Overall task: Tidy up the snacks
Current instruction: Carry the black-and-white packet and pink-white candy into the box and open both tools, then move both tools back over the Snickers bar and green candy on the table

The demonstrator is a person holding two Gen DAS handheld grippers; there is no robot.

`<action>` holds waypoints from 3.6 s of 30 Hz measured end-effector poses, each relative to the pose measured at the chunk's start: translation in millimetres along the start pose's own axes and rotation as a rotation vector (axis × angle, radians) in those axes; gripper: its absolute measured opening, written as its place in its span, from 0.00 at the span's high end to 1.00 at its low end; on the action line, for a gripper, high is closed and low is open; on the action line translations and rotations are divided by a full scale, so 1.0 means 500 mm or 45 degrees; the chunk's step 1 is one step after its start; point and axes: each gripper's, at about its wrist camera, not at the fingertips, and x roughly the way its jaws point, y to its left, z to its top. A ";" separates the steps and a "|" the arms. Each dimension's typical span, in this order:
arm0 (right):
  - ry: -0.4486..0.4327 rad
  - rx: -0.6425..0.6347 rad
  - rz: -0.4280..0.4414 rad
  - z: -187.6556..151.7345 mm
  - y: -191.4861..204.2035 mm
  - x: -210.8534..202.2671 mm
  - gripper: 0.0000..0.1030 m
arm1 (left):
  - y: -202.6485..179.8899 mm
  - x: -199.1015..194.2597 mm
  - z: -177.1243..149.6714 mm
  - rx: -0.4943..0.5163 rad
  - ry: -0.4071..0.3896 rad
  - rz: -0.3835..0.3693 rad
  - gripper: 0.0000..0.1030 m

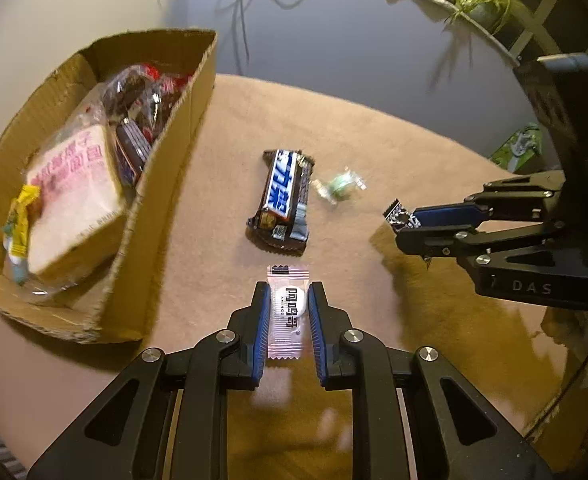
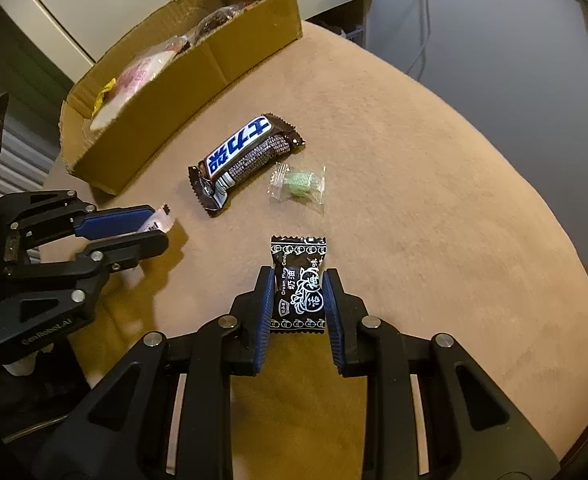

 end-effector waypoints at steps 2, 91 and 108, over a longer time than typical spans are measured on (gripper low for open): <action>-0.010 0.012 -0.007 0.006 0.008 -0.012 0.75 | -0.001 -0.020 0.017 0.007 -0.019 -0.015 0.83; -0.248 -0.049 -0.002 0.392 0.154 -0.029 0.20 | 0.235 -0.152 0.164 0.030 -0.172 0.235 0.37; -0.210 0.178 -0.076 0.254 -0.017 -0.093 0.20 | 0.107 -0.140 0.149 0.121 -0.166 0.088 0.37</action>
